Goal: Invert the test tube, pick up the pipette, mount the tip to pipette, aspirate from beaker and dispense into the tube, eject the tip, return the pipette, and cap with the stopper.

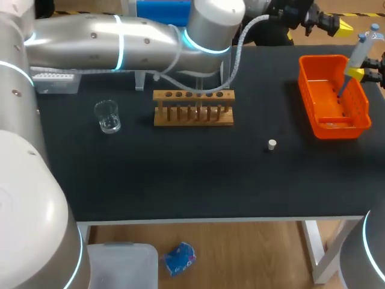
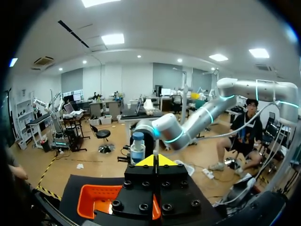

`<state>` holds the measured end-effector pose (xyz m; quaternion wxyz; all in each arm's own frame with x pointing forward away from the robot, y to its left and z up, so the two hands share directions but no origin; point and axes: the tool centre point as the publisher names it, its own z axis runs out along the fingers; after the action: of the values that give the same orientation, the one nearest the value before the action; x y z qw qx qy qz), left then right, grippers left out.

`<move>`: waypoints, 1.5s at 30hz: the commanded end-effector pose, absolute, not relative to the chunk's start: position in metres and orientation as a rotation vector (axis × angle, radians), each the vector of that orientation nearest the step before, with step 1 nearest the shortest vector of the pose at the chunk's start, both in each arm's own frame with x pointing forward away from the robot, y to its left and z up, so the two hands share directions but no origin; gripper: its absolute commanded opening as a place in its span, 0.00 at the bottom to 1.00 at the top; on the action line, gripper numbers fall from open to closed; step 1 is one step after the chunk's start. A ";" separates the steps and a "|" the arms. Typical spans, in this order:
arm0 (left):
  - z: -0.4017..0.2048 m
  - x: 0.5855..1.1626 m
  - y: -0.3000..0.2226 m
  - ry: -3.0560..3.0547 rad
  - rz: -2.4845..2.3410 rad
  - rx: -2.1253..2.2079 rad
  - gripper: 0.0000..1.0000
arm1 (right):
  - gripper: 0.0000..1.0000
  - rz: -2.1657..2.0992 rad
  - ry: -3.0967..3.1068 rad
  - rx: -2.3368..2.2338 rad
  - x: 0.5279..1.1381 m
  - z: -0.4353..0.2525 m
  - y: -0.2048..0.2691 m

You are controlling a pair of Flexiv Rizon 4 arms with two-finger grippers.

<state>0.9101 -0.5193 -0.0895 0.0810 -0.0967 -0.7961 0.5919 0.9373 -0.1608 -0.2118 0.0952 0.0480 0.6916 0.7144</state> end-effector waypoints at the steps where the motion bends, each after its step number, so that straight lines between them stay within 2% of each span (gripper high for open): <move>1: -0.086 0.889 -0.492 -2.398 1.803 -0.251 1.00 | 0.00 2.119 2.052 0.138 0.938 -0.212 -0.162; 13: -0.109 0.850 -0.438 -2.375 1.920 -0.196 1.00 | 0.00 2.119 2.052 0.138 0.938 -0.212 -0.162; 32: -0.110 0.851 -0.438 -2.370 1.914 -0.211 1.00 | 0.00 2.119 2.052 0.138 0.938 -0.212 -0.162; 45: -0.122 0.839 -0.368 -2.380 1.977 -0.196 1.00 | 0.00 2.119 2.052 0.138 0.938 -0.212 -0.162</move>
<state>0.8513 -0.3970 -0.1193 0.0348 -0.0741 -0.7793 0.6213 0.9373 -0.1608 -0.2118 0.0951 0.0480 0.6916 0.7144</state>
